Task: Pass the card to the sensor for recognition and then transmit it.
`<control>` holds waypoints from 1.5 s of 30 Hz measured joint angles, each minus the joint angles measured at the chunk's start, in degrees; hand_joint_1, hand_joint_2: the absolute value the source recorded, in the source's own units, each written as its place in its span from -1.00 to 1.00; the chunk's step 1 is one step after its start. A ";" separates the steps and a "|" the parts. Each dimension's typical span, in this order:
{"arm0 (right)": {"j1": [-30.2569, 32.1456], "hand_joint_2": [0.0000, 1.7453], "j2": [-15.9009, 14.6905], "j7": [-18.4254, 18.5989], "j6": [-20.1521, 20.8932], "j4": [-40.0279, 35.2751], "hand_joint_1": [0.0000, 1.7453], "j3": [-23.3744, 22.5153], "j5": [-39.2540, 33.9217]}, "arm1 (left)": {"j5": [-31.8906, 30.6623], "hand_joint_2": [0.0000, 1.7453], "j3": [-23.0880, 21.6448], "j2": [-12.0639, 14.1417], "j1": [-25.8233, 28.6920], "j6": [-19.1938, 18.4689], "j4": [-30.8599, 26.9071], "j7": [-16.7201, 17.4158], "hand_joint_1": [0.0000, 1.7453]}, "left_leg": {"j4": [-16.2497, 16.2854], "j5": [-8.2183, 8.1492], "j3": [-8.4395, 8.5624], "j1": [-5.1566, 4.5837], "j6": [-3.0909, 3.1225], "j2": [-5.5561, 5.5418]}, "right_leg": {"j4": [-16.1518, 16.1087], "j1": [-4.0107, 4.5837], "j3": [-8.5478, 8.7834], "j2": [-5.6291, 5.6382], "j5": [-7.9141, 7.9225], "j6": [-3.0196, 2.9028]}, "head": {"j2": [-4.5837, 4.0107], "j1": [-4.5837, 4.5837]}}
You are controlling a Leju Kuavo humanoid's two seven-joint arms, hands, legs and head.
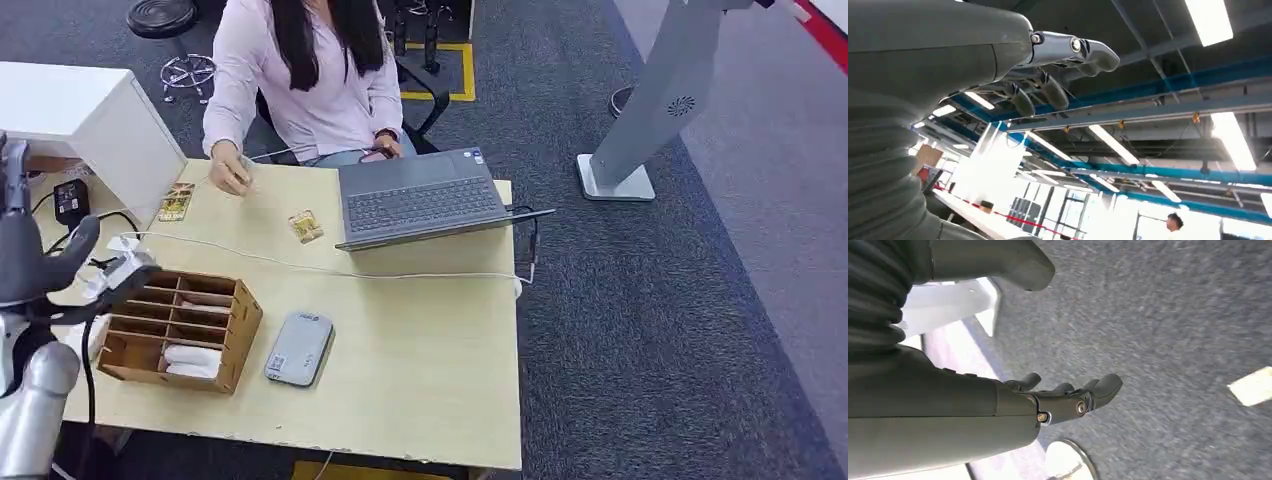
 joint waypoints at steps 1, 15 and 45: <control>0.19 1.00 -0.02 0.40 -0.04 0.00 -1.00 -0.02 -0.02 | 1.80 1.00 1.18 -0.07 4.20 0.39 -3.76 -1.79 -1.00 | 0.00 -0.04 0.00 0.00 -0.01 0.01 | 0.00 0.00 0.00 0.01 -0.06 0.02 | 0.00 0.00; 2.16 1.00 0.90 3.87 -0.33 0.00 -1.00 -3.26 -0.02 | 89.36 1.00 55.62 -18.66 28.79 -57.04 -17.24 -14.92 -1.00 | -0.11 -0.45 0.27 0.02 0.01 0.02 | -0.03 0.03 0.28 -0.05 -0.43 0.07 | 0.00 0.13; 3.38 -1.00 -2.97 -2.40 6.27 -1.40 -1.00 7.00 -11.94 | 83.25 -1.00 81.18 -33.81 21.36 -55.91 31.08 -0.97 -1.00 | 0.00 -0.53 0.45 -0.03 0.21 -0.27 | -0.31 -0.02 0.65 -0.32 -0.39 0.16 | 0.00 0.00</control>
